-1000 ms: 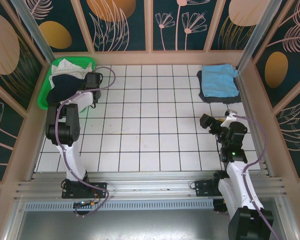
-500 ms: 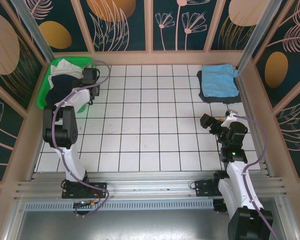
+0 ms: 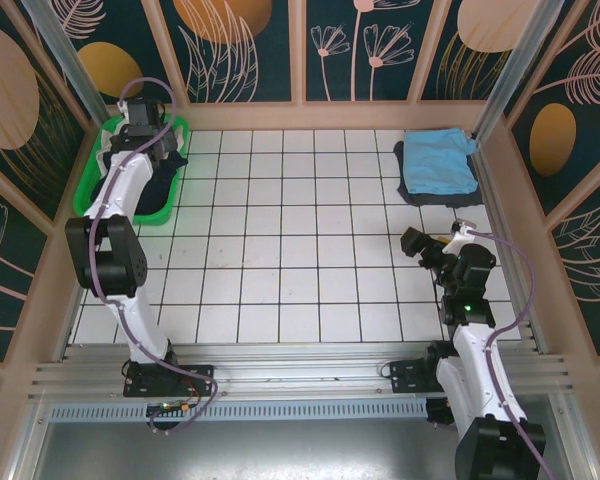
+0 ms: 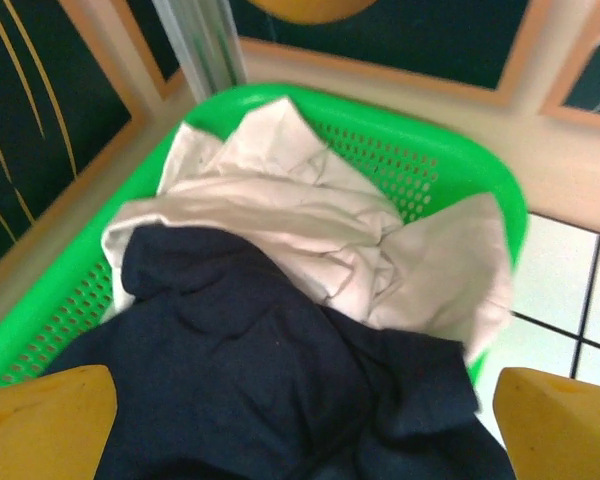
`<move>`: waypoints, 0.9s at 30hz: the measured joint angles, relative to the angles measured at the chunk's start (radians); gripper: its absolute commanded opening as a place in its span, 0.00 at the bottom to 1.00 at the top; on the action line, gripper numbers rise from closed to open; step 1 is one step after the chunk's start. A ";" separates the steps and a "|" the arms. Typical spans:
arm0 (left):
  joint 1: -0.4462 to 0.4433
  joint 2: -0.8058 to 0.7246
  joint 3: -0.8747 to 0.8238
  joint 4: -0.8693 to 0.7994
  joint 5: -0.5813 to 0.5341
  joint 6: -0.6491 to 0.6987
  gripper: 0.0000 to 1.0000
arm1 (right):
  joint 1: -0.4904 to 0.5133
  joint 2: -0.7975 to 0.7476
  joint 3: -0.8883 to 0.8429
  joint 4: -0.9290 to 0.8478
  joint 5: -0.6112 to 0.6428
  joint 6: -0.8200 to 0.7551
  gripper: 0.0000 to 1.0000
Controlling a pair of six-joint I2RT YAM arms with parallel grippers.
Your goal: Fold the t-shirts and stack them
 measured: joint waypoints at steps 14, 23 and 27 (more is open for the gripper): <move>-0.007 0.067 -0.055 -0.049 0.214 -0.033 0.29 | -0.004 -0.016 0.000 0.000 0.000 0.000 0.99; -0.007 0.050 -0.019 -0.112 0.179 -0.020 0.00 | -0.004 -0.016 0.000 0.000 0.000 0.000 0.99; -0.007 -0.027 0.018 -0.158 0.126 -0.023 0.00 | -0.005 -0.016 0.000 0.000 0.000 0.001 0.99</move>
